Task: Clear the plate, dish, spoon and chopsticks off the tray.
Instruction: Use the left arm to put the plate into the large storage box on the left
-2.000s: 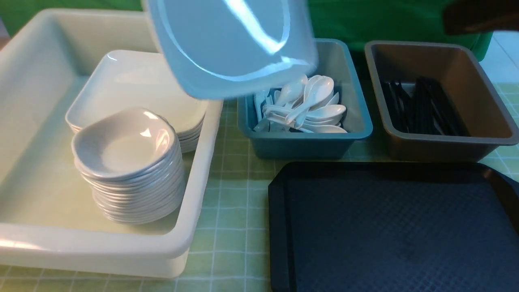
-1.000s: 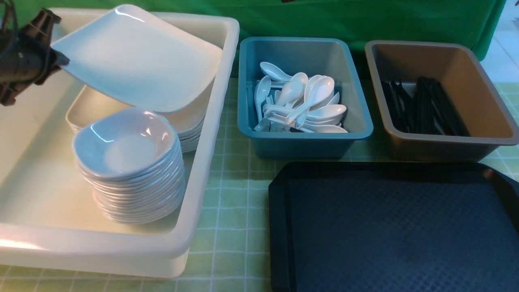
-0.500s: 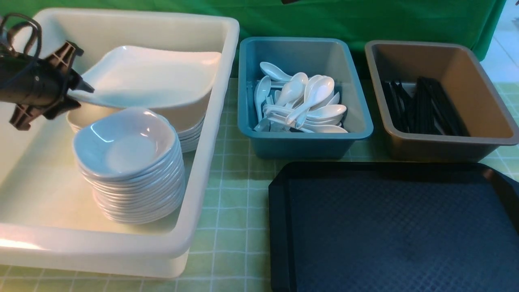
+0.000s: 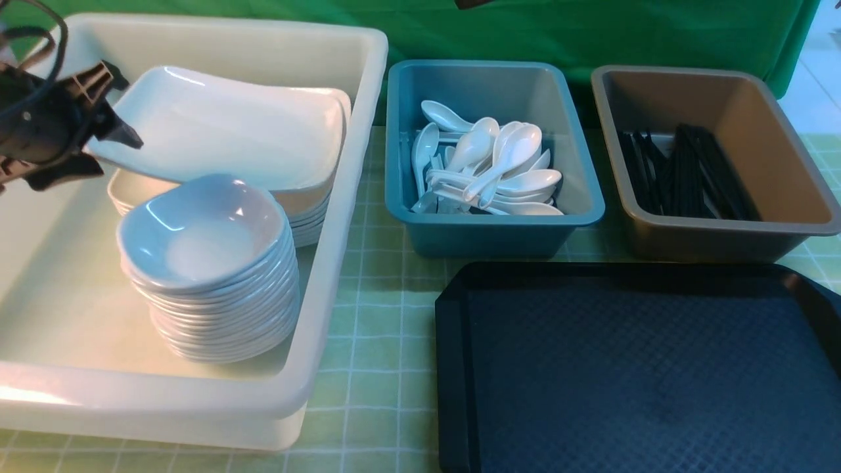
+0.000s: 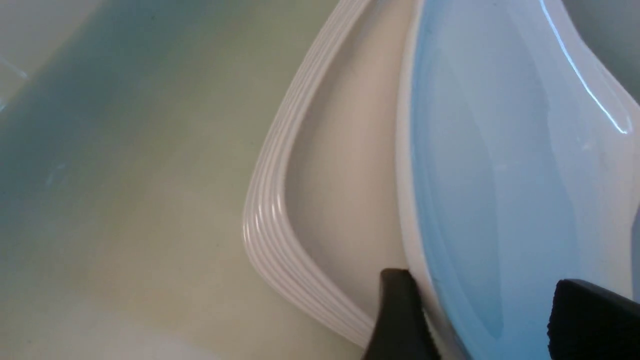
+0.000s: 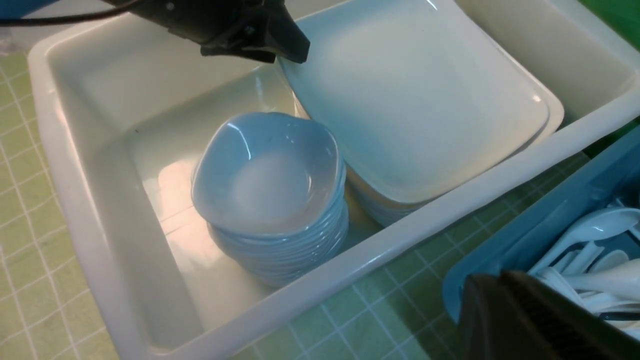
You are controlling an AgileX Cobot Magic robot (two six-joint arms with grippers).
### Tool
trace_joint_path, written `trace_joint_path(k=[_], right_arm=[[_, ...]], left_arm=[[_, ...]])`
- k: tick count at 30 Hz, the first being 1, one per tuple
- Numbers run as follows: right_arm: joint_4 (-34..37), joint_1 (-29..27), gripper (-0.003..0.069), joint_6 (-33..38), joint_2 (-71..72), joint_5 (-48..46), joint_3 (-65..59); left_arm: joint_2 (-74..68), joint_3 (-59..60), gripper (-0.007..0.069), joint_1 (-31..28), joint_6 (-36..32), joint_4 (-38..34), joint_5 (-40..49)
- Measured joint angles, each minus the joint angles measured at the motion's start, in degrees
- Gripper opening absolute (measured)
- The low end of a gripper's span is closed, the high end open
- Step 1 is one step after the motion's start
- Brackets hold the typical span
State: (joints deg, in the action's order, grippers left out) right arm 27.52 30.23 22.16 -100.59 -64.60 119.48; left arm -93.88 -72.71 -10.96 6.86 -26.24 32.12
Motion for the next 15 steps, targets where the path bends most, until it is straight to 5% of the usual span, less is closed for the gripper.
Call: trace_joint_path(k=[15], right_arm=[[0.00,0.00,0.0008,-0.37,0.00,-3.54,0.05]], left_arm=[[-5.30,-0.05,0.0367,0.00,-0.83,1.90,-1.36]])
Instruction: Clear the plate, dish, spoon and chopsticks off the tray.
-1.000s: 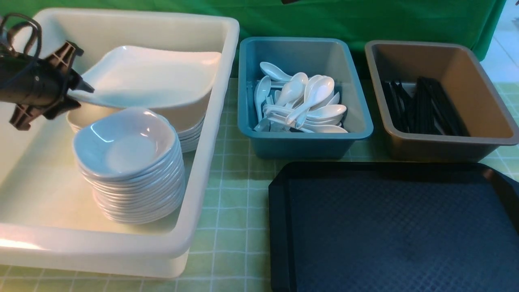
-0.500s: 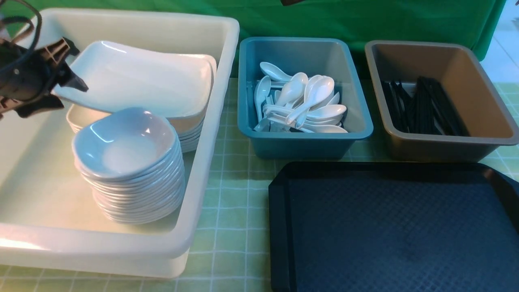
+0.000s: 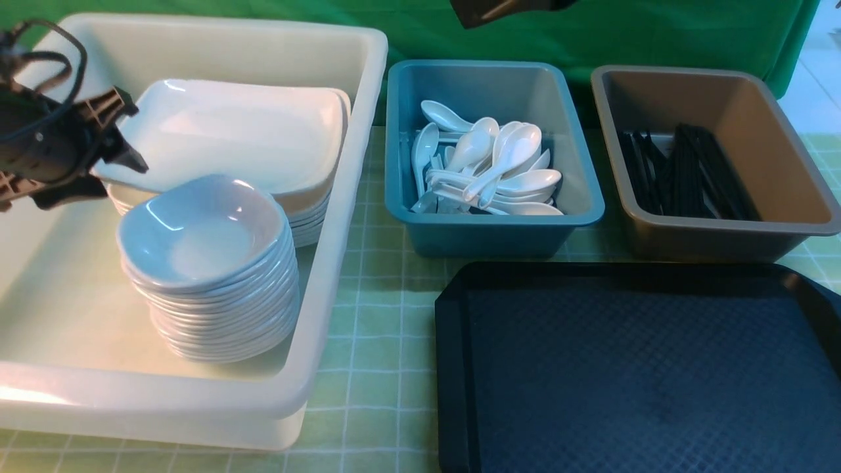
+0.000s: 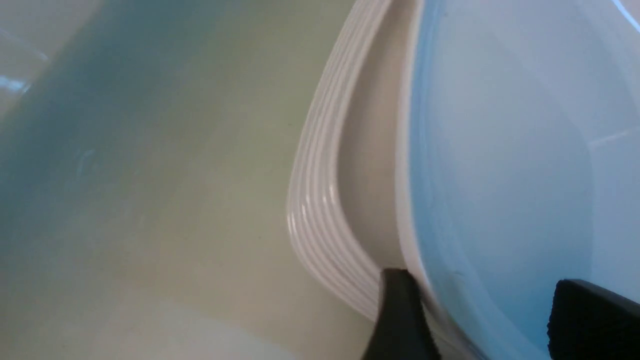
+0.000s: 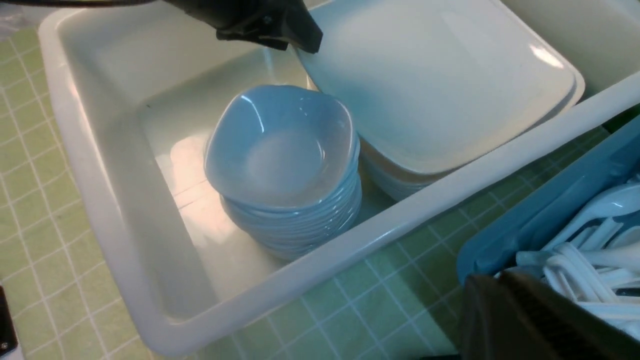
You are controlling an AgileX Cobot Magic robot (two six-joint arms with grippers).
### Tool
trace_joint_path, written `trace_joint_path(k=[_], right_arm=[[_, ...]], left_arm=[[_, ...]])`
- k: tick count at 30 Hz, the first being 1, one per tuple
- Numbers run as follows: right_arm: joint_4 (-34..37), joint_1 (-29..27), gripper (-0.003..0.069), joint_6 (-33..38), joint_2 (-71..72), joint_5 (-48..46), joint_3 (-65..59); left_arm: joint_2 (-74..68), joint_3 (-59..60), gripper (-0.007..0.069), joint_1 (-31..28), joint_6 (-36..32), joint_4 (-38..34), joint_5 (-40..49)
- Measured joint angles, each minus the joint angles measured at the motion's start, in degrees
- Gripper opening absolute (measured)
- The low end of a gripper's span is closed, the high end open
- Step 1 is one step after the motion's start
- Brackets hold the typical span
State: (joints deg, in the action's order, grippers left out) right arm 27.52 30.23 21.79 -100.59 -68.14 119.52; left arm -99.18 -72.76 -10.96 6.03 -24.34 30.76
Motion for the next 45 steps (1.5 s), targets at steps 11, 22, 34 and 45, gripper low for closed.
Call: trace_joint_path(k=[11,22,34,45], right_arm=[[0.00,0.00,0.0008,-0.02,0.00,-0.32,0.00],[-12.98,-1.43,0.0010,-5.21,3.04,-1.57,5.66],[-33.34,-6.10,0.0010,-16.17,33.24,9.28,-8.23],[-40.64,-6.16,0.0010,-31.75,75.05,63.45,-74.55]], left_arm=[[-1.98,0.00,0.0367,0.05,-1.35,0.04,-4.75],[11.34,-8.71,0.0050,0.35,-15.65,-2.31,12.76],[51.15,-5.18,-0.0018,1.82,-27.33,-5.48,26.12],[77.76,23.41,-0.0018,1.82,-26.75,-3.52,18.44]])
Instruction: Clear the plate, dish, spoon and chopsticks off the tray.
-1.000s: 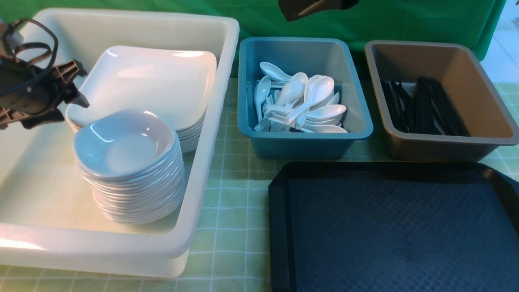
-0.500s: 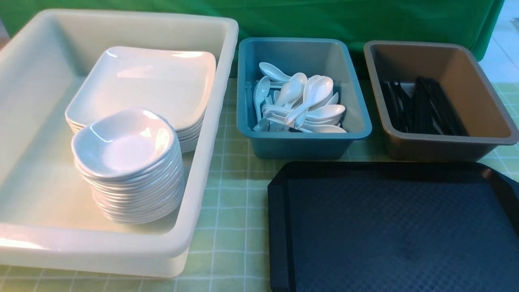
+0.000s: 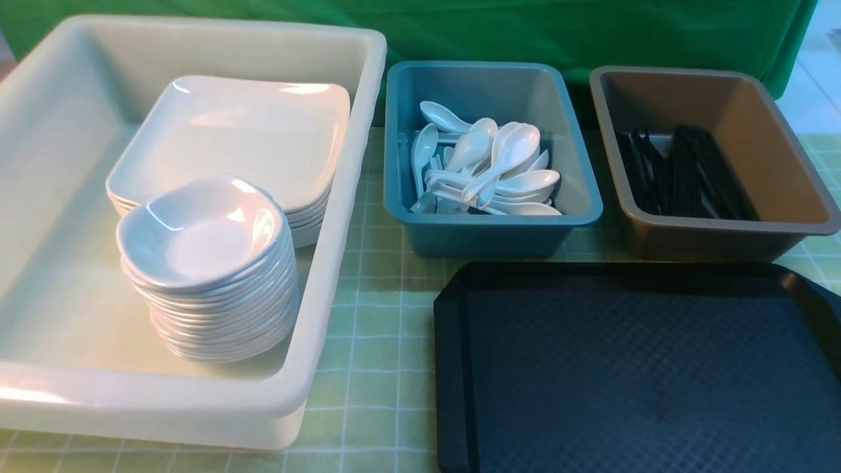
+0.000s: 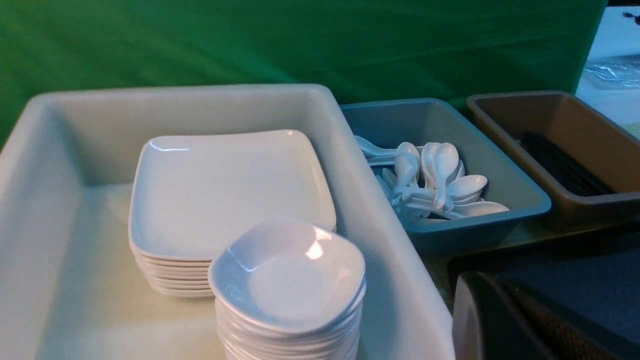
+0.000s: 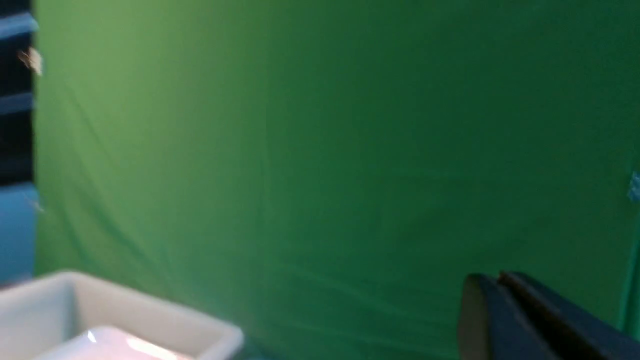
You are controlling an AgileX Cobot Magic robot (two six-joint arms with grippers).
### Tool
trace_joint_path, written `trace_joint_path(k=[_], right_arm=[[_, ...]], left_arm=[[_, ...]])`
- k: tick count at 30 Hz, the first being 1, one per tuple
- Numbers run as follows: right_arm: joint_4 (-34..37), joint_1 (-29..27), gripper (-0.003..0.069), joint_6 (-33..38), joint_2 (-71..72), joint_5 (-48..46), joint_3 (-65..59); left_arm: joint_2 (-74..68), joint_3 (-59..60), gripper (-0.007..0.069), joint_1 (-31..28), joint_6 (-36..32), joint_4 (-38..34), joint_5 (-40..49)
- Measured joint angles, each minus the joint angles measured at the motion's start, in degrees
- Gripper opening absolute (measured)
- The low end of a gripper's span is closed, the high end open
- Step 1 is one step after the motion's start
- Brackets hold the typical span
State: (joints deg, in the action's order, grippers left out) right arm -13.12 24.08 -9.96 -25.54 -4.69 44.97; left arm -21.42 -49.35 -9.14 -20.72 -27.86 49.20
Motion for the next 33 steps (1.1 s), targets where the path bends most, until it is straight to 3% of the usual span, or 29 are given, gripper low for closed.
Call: trace_joint_path(k=[3,6,13,27,33], right_arm=[[-0.48,-0.05,0.0010,-0.90,10.33,15.00,-15.34],[-0.65,-0.05,0.0010,-0.90,16.29,20.36,-22.39],[-0.78,-0.05,0.0033,-1.08,22.10,20.26,-24.80],[-0.78,-0.05,0.0085,-1.12,22.10,20.12,-25.20],[-0.80,-0.05,0.0099,-1.12,22.10,20.12,-25.20]], left_arm=[[3.15,7.56,-0.0018,0.00,0.57,0.07,-6.40],[4.24,12.75,-0.0018,0.00,0.73,0.07,-11.32],[4.29,16.73,-0.0017,0.00,0.92,0.45,-16.20],[4.46,17.29,-0.0016,0.00,0.75,2.79,-16.79],[4.56,17.43,-0.0014,3.96,1.01,6.11,-17.31]])
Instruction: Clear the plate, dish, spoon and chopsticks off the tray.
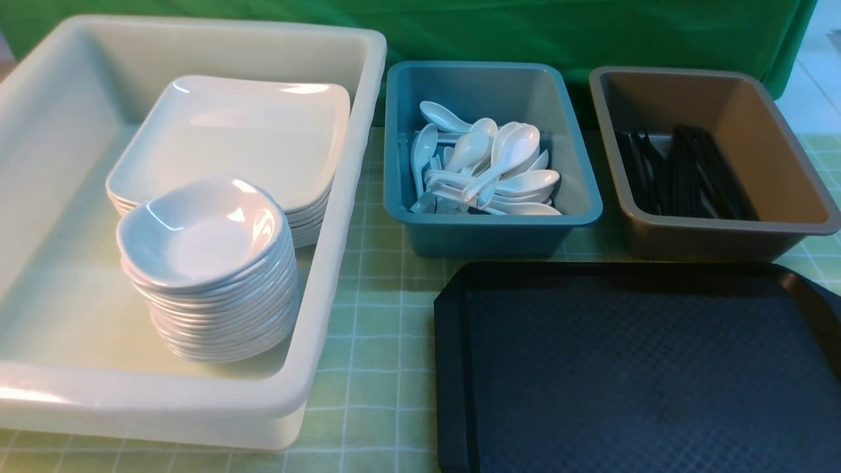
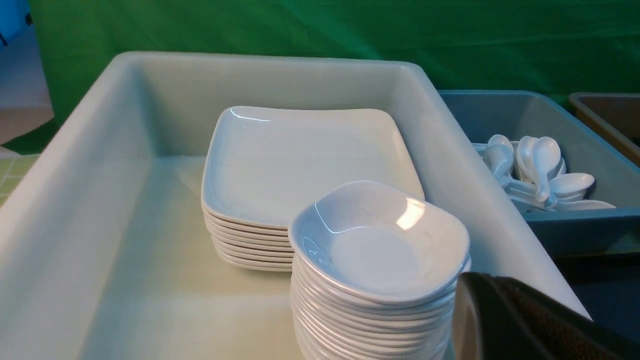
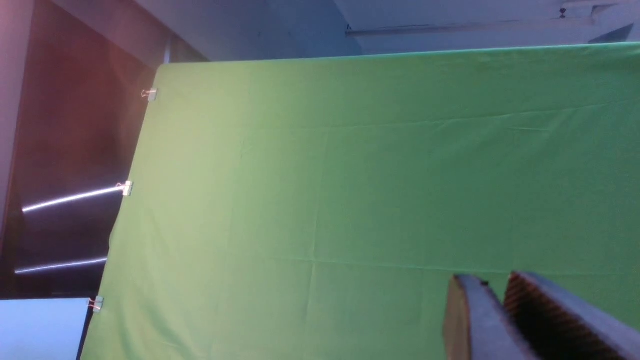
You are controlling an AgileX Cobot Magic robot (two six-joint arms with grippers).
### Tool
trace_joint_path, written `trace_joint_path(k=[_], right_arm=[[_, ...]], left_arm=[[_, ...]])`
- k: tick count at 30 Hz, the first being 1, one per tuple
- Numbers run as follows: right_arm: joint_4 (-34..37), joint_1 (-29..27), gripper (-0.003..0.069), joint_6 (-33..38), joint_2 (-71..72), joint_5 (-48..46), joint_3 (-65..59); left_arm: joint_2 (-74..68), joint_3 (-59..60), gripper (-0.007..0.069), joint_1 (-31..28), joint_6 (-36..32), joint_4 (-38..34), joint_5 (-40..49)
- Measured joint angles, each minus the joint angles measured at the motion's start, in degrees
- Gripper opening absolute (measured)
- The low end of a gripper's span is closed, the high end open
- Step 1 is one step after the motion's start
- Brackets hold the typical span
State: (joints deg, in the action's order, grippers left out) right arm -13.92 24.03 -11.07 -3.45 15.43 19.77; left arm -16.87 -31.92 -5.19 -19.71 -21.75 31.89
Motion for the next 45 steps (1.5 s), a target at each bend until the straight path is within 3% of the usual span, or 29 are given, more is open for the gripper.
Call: trace_joint_path(k=[6,7,10,16,45], right_arm=[[0.00,0.00,0.0111,-0.03,0.00,0.00,0.00],[0.00,0.00,0.0114,-0.03,0.00,0.00,0.00],[0.00,0.00,0.0121,-0.03,0.00,0.00,0.00],[0.00,0.00,0.0130,-0.09,0.00,-0.08,0.00],[-0.05,0.00,0.0209,-0.14,0.00,-0.03,-0.06]], left_arm=[[2.40,7.52,-0.0013,4.20,7.59,11.10,-10.67],[4.01,12.07,-0.0013,5.30,12.55,16.02,-14.20],[8.48,20.93,-0.0012,6.24,17.61,21.75,-18.31],[16.40,31.92,-0.0008,6.24,19.35,22.71,-18.38],[16.80,32.30,0.0013,6.24,19.71,22.52,-18.76]])
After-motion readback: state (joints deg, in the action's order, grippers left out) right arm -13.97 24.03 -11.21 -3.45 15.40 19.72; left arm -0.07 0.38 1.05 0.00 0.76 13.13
